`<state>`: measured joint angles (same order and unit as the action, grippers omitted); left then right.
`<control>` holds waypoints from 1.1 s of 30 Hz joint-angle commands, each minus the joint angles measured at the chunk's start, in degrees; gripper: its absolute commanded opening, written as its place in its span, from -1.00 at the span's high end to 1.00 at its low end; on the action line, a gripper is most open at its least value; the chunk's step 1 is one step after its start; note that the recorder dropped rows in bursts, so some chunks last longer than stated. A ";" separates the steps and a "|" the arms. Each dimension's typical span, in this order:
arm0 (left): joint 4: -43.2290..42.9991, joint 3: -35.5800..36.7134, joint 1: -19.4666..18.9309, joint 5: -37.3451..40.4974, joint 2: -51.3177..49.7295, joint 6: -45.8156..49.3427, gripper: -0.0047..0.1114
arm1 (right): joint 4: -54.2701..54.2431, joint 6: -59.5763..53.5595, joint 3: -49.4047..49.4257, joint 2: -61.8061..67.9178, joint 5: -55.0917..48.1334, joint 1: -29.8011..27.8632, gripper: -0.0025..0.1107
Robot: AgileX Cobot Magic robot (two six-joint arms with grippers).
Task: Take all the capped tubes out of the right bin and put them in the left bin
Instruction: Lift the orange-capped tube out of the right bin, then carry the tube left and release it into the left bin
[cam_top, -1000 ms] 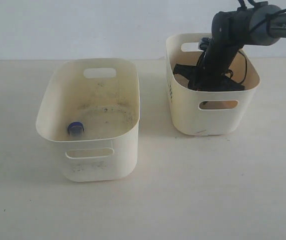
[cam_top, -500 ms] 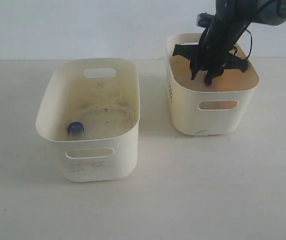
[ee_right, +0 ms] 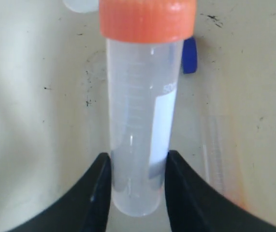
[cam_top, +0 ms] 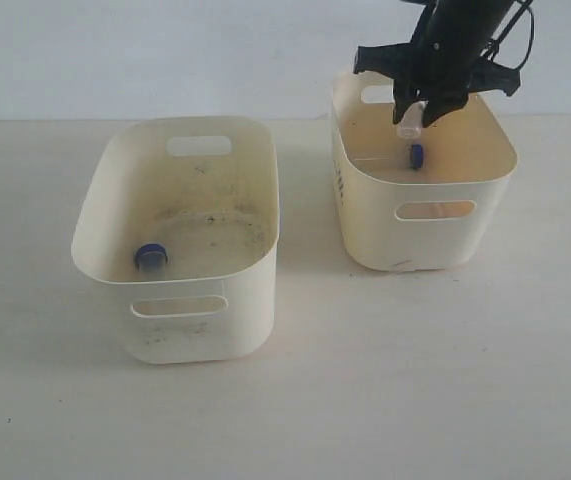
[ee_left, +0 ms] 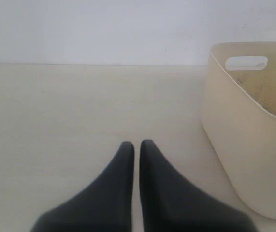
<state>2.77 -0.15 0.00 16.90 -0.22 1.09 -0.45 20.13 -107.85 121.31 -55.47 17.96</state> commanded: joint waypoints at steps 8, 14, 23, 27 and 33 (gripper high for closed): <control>0.50 0.15 0.23 0.03 0.22 -0.12 0.85 | -5.74 -9.36 -0.36 -8.75 -0.66 -0.18 0.96; 0.50 0.15 0.23 0.03 0.22 -0.12 0.85 | -19.43 -18.08 -0.36 -11.20 -2.54 3.41 0.96; 0.50 0.15 0.23 0.03 0.22 -0.12 0.85 | -19.40 -20.71 -0.09 -9.88 -3.05 16.71 0.96; 0.50 0.15 0.23 0.03 0.22 -0.12 0.85 | -19.51 -20.13 -0.09 -8.34 -3.98 18.51 0.96; 0.50 0.15 0.23 0.03 0.22 -0.12 0.85 | -20.37 -20.13 -0.09 -4.72 -6.28 21.11 0.96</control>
<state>2.77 -0.15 0.00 16.90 -0.22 1.09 -20.44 0.00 -107.85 115.47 -60.86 37.80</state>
